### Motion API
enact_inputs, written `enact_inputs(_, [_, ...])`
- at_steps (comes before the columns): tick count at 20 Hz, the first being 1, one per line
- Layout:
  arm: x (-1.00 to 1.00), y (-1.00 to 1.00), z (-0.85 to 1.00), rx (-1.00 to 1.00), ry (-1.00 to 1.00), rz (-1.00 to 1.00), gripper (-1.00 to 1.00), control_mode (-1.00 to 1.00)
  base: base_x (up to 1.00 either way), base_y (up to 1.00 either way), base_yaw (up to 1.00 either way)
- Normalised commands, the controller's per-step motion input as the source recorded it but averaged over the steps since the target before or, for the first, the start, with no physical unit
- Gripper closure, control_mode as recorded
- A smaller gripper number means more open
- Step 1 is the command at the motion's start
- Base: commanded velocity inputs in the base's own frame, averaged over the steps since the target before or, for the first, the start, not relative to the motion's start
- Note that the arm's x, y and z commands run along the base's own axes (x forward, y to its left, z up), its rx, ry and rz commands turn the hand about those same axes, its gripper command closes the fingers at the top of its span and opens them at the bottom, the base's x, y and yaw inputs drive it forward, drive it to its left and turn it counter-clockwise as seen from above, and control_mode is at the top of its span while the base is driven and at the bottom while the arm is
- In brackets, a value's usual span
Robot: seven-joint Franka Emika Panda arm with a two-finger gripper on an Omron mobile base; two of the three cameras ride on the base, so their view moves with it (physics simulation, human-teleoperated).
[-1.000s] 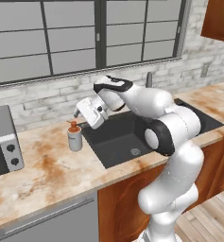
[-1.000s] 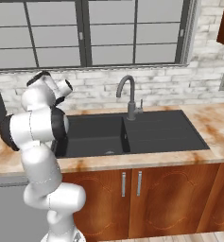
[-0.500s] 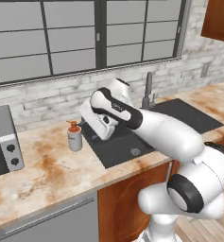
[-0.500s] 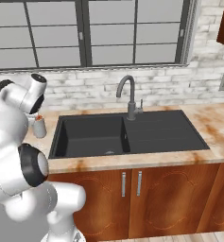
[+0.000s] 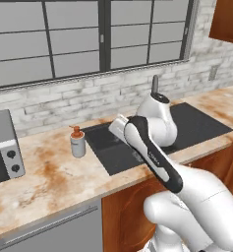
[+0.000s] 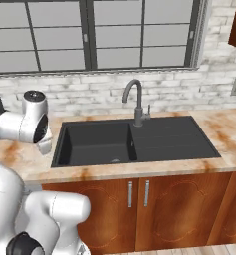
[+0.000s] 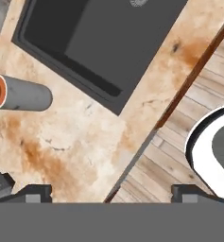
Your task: Restock the sink supplies by placing the sponge and soap dispenser on the counter and next to the sink. Make sure the soap dispenser is upright.
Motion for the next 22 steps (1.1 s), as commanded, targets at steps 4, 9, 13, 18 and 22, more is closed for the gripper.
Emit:
enact_inputs(4, [-0.64,-1.0,0.0,-0.18,-0.19,0.05,-1.0,-1.0,0.0,0.0,0.0])
enact_inputs(9, [-0.63,-1.0,0.0,-0.18,-0.18,0.07,-1.0,-1.0,0.0,0.0,0.0])
enact_inputs(13, [-0.52,-0.81,-0.13,-0.2,-0.08,0.09,-1.0,-1.0,0.0,0.0,0.0])
enact_inputs(18, [-0.17,-0.06,-0.25,-0.05,0.01,0.02,-1.0,-1.0,0.0,0.0,0.0])
enact_inputs(22, [-0.09,0.0,-0.1,0.0,0.01,-0.03,-1.0,1.0,-0.17,0.03,-0.14])
